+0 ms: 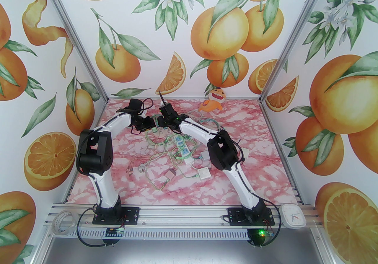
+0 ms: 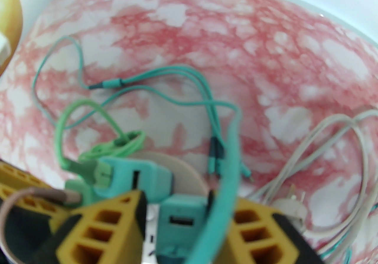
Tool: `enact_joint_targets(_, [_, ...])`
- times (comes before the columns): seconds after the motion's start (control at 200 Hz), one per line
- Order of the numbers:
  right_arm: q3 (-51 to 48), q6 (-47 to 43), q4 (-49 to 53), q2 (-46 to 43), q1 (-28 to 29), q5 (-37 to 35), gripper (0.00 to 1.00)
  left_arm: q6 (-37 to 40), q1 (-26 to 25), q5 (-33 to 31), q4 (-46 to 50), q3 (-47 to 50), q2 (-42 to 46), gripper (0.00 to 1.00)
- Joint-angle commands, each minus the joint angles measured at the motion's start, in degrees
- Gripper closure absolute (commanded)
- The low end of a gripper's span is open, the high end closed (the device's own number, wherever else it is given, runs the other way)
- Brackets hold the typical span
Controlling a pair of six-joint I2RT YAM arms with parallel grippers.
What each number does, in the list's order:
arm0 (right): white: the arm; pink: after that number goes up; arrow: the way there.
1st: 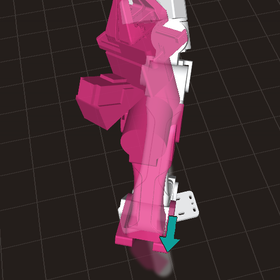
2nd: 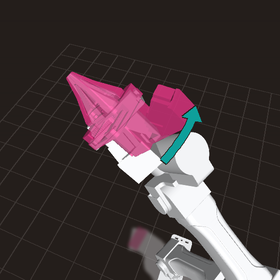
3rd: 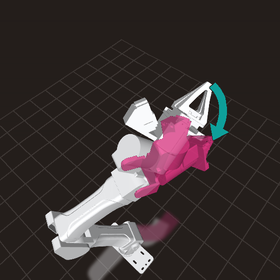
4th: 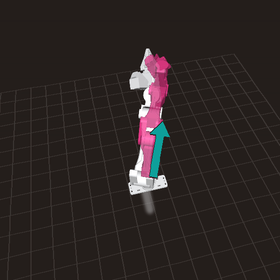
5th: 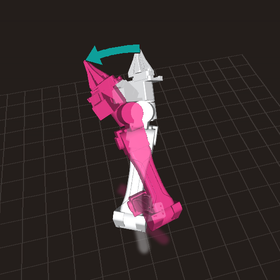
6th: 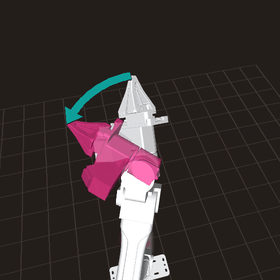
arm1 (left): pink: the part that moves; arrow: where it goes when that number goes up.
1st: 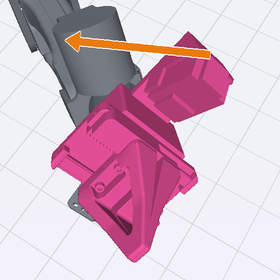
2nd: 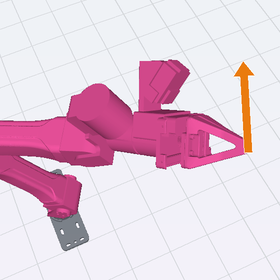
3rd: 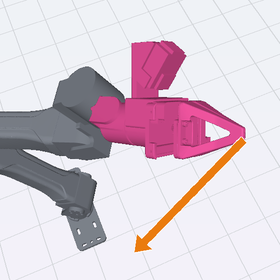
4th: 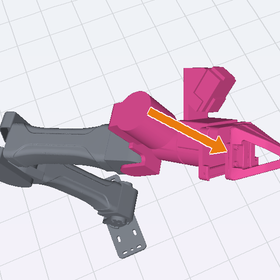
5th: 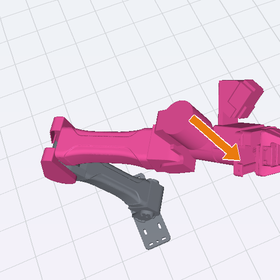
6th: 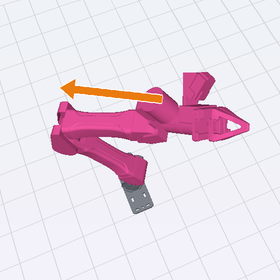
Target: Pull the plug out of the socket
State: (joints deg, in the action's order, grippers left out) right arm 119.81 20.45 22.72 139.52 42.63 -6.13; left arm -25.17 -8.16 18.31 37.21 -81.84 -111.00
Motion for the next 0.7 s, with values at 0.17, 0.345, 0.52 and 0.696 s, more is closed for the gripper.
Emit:
enact_joint_targets(0.17, [-0.4, -0.2, 3.2, 3.0, 0.7, -1.8, 0.56, 0.4, -2.1, -4.0, 10.1, 4.4, -6.2, 0.66])
enact_joint_targets(0.345, [-1.6, 1.1, 4.3, 1.9, 0.7, -3.9, 0.51, 0.3, -2.1, -4.0, 9.9, 4.6, -6.3, 0.66])
enact_joint_targets(0.52, [-4.8, 0.4, 1.2, -1.4, 1.1, -5.7, 0.54, 0.3, -2.2, -4.0, 9.7, 4.7, -6.5, 0.66])
enact_joint_targets(0.696, [-5.9, 0.6, 0.1, -3.1, 1.2, -6.8, 0.54, 0.3, -2.1, -4.1, 9.6, 4.7, -6.6, 0.66])
